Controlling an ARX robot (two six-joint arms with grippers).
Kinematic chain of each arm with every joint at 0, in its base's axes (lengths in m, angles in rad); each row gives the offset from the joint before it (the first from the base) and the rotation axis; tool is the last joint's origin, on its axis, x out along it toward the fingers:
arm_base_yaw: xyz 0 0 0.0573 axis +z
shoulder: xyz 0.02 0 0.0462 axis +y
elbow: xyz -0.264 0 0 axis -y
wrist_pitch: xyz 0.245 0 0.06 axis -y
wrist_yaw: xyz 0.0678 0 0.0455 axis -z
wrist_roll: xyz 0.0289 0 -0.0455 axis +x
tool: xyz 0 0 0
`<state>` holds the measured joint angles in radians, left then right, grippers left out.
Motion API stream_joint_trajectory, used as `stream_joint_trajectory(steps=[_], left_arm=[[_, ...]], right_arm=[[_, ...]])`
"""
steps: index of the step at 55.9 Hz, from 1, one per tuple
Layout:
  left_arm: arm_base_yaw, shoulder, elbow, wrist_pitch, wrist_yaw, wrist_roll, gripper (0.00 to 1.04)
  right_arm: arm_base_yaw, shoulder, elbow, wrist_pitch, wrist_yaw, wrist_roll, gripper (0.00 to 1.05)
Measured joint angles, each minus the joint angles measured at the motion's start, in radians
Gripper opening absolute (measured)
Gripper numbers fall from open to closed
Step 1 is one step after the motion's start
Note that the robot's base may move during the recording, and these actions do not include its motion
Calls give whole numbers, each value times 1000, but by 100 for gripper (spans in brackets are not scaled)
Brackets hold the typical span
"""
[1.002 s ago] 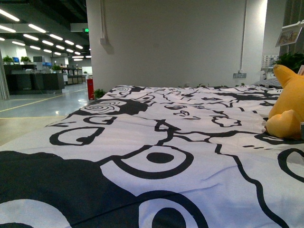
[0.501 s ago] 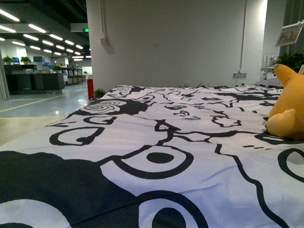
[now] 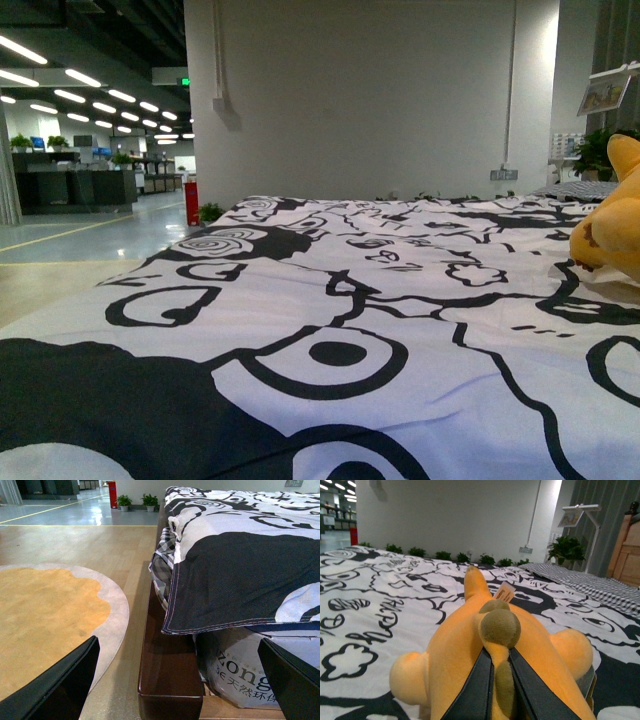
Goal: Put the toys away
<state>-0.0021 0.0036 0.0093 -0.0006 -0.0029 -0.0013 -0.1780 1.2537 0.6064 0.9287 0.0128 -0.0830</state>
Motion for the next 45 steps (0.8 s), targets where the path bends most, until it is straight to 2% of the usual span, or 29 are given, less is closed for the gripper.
stream_joint_trajectory(steps=[7, 12, 25, 36, 45], left_arm=[[0, 0, 0, 0, 0, 0, 98], [0, 0, 0, 0, 0, 0, 98], [0, 0, 0, 0, 0, 0, 98], [0, 0, 0, 0, 0, 0, 98], [0, 0, 0, 0, 0, 0, 98]], right_arm=[[-125, -84, 13, -58, -146, 96, 6], [-261, -158, 12, -67, -280, 198, 6], [-563, -272, -76, -35, -544, 415, 6], [-738, -359, -143, 32, -707, 582, 6], [-786, -414, -198, 92, -795, 693, 6]])
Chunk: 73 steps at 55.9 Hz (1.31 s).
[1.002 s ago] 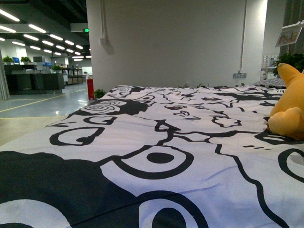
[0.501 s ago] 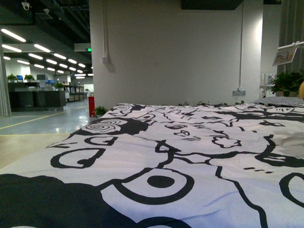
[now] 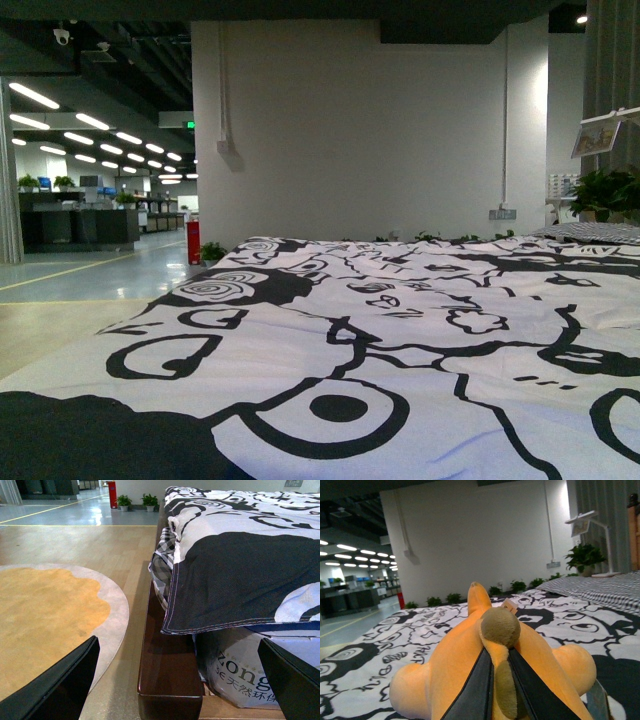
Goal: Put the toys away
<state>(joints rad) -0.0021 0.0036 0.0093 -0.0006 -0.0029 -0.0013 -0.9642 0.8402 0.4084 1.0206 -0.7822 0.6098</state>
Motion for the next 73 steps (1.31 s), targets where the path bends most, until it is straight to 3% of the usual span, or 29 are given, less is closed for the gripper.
stream_joint_trajectory(steps=[11, 24, 31, 46, 58, 73], left_arm=[[0, 0, 0, 0, 0, 0, 98], [0, 0, 0, 0, 0, 0, 98], [0, 0, 0, 0, 0, 0, 98], [0, 0, 0, 0, 0, 0, 98], [0, 0, 0, 0, 0, 0, 98], [0, 0, 0, 0, 0, 0, 98]], right_arm=[[118, -25, -30, -77, 16, -3, 6], [412, -178, -89, -262, 79, -128, 6], [522, -264, -123, -322, 81, -155, 6], [497, -365, -185, -371, 51, -161, 6], [495, -363, -181, -458, 137, -222, 6], [504, -364, -172, -492, 163, -268, 6]])
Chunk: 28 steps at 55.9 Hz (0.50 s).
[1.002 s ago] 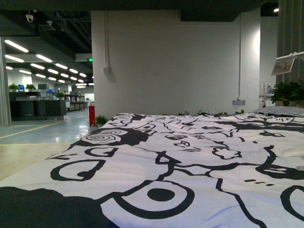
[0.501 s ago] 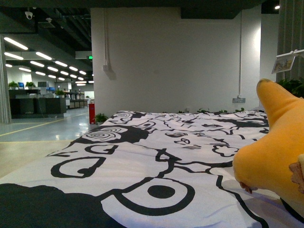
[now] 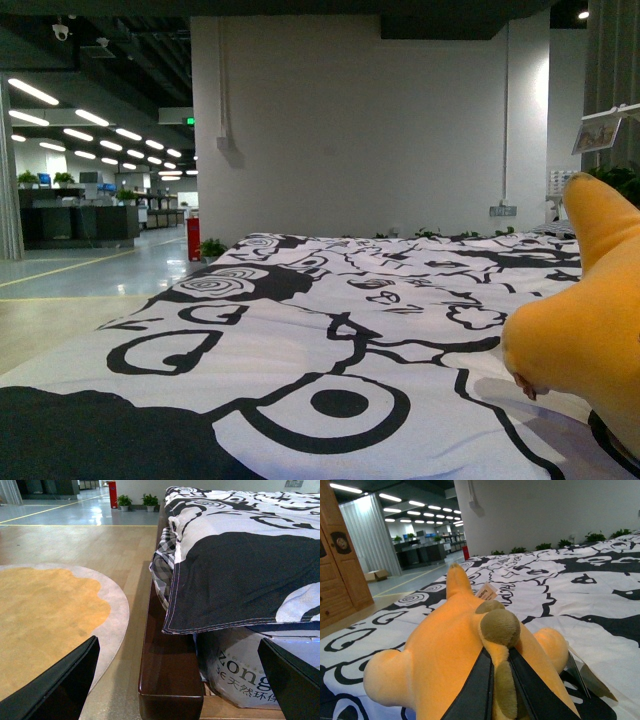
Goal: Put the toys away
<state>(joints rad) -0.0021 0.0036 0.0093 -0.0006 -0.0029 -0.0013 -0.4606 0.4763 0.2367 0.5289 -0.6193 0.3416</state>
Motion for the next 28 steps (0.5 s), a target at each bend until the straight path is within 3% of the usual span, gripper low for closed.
stream_joint_trajectory(steps=[6, 9, 28], left_arm=[[0, 0, 0, 0, 0, 0, 98], [0, 0, 0, 0, 0, 0, 98], [0, 0, 0, 0, 0, 0, 98]], right_arm=[[80, -60, 64, -318, 226, -168, 6], [119, -96, 52, -401, 283, -229, 6], [277, -212, -64, -420, 457, -328, 6]])
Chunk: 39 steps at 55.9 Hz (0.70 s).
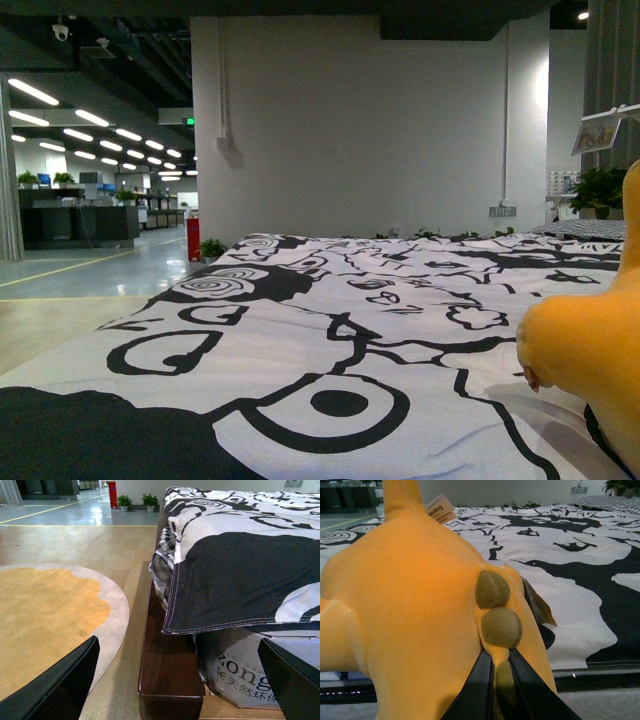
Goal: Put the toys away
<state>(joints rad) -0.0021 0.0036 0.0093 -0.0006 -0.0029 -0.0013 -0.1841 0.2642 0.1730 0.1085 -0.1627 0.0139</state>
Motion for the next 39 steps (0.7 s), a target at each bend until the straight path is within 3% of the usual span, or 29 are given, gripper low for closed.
stream_joint_trajectory(steps=[7, 11, 14, 39], left_arm=[[0, 0, 0, 0, 0, 0, 98], [0, 0, 0, 0, 0, 0, 98], [0, 0, 0, 0, 0, 0, 98], [0, 0, 0, 0, 0, 0, 98]], right_arm=[[39, -32, -31, 0, 40, -6, 6], [132, -71, -45, -26, 155, -8, 6], [169, -148, -60, -105, 163, -8, 6], [179, -218, -106, -111, 167, -9, 6]])
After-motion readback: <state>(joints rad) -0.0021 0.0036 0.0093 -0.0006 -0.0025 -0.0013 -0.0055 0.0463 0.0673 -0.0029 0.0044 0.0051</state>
